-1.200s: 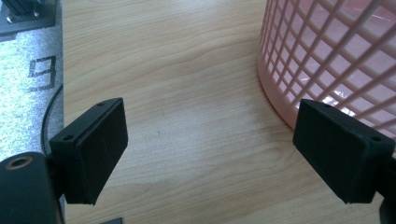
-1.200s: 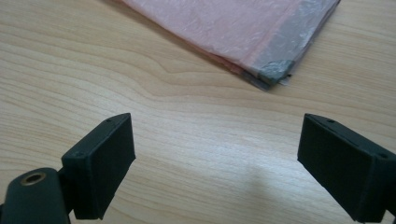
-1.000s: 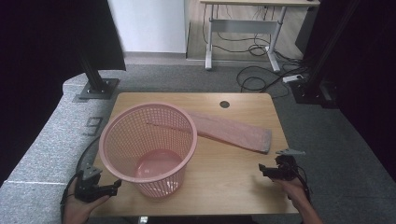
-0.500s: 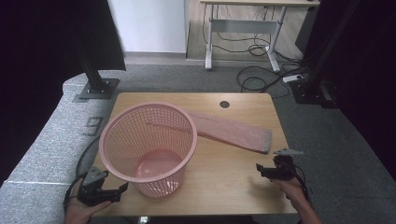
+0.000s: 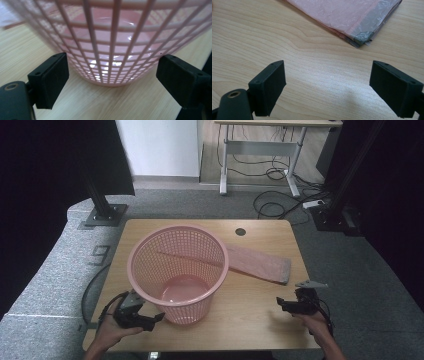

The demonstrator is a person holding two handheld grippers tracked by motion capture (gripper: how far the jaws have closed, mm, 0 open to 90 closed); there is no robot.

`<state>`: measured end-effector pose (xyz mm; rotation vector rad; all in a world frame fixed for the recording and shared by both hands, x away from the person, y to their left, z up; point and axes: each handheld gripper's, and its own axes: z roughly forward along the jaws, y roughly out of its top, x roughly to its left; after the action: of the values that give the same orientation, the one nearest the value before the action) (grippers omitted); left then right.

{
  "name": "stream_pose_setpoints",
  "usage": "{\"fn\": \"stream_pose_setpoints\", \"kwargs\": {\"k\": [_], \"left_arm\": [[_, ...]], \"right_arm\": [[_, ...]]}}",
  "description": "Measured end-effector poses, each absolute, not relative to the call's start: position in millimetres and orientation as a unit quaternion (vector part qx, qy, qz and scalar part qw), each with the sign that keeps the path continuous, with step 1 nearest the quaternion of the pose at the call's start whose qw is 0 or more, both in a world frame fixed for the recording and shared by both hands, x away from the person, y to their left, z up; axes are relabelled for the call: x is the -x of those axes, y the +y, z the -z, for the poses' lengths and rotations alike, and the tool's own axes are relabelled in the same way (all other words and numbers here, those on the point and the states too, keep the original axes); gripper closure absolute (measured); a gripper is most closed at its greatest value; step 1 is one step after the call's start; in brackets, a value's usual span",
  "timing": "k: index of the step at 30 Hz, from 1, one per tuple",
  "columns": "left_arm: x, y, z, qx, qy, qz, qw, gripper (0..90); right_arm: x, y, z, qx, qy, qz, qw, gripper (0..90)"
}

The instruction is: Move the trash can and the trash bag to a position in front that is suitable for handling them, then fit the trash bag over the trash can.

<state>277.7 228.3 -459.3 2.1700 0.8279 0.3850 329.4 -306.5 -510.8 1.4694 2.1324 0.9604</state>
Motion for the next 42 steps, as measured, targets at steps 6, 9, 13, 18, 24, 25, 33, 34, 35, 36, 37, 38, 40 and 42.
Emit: {"fn": "stream_pose_setpoints", "kwargs": {"k": [6,9,13,18,24,25,33,34,35,36,37,38,40,42], "left_arm": [[-289.5,208.7,458.8,-0.858,0.308,-0.144,0.384,12.7],[-295.4,200.1,458.9,-0.859,0.306,-0.141,0.387,13.3],[-305.0,190.5,458.5,-0.858,0.309,-0.142,0.385,13.6],[-318.2,179.0,459.5,-0.855,0.317,-0.145,0.384,13.7],[-309.1,186.1,459.2,-0.851,0.322,-0.154,0.385,13.8],[-306.2,190.6,458.9,-0.847,0.33,-0.156,0.386,13.8],[-293.8,229.6,457.0,-0.815,0.387,-0.194,0.386,14.2],[-293.4,233.5,457.3,-0.812,0.395,-0.195,0.384,14.2],[-293.1,236.9,457.5,-0.809,0.4,-0.198,0.383,14.1],[-292.9,239.7,457.9,-0.806,0.403,-0.199,0.384,14.0],[-293.0,243.2,459.5,-0.805,0.409,-0.2,0.381,13.7],[-293.0,243.2,459.5,-0.805,0.409,-0.2,0.381,13.7],[-293.7,245.1,461.3,-0.805,0.413,-0.196,0.378,13.7],[-293.9,245.0,462.5,-0.806,0.414,-0.194,0.374,13.7]], "right_arm": [[-329.3,-307.6,511.7,-0.521,0.761,-0.338,0.188,12.9],[-328.8,-307.9,511.7,-0.524,0.76,-0.337,0.187,13.0],[-328.4,-307.5,511.6,-0.524,0.759,-0.337,0.188,13.0],[-327.8,-307.0,511.7,-0.521,0.762,-0.337,0.187,13.0],[-326.7,-307.8,511.0,-0.519,0.762,-0.339,0.188,13.1],[-326.2,-307.9,510.5,-0.518,0.761,-0.341,0.19,13.3],[-326.4,-304.4,508.3,-0.509,0.76,-0.354,0.197,13.2],[-327.1,-303.3,508.1,-0.506,0.761,-0.354,0.199,13.1],[-327.6,-302.0,507.7,-0.504,0.761,-0.355,0.201,13.0],[-328.5,-300.5,507.0,-0.501,0.761,-0.356,0.206,12.8],[-330.8,-296.9,504.9,-0.498,0.759,-0.359,0.217,12.7],[-330.8,-296.9,504.9,-0.498,0.759,-0.359,0.217,12.7],[-338.0,-288.7,503.1,-0.493,0.759,-0.367,0.215,12.7],[-346.3,-281.2,504.0,-0.487,0.764,-0.362,0.219,12.5]]}}
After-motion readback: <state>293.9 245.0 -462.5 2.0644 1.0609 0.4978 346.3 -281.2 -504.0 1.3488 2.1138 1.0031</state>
